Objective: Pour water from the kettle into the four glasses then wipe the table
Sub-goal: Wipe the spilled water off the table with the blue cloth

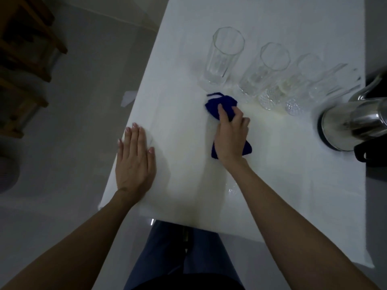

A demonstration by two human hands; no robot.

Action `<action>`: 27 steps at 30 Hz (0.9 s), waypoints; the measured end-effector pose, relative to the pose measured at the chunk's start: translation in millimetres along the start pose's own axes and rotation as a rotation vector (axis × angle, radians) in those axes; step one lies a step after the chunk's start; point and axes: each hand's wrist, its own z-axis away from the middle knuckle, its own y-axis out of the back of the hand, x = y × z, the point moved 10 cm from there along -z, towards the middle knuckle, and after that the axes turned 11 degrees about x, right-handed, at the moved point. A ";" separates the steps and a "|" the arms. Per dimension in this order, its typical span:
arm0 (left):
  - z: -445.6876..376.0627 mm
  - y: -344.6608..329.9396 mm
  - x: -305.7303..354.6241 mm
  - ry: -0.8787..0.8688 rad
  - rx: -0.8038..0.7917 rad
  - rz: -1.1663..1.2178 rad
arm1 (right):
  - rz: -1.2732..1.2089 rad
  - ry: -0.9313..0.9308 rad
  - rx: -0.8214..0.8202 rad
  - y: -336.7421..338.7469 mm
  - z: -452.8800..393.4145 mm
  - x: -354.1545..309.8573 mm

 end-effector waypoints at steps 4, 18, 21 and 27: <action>0.9 1.1 -1.1 0.004 0.003 0.007 | -0.082 0.254 -0.072 -21.2 19.9 -67.9; 0.8 1.2 -1.8 0.012 -0.024 0.098 | -0.196 0.555 -0.206 -39.8 9.3 -117.2; -0.5 1.7 -3.9 0.009 -0.012 0.122 | -0.293 0.732 -0.280 -26.6 47.1 -114.1; 0.4 2.1 -4.3 -0.007 -0.013 0.108 | -0.309 1.028 -0.346 18.9 113.0 -34.0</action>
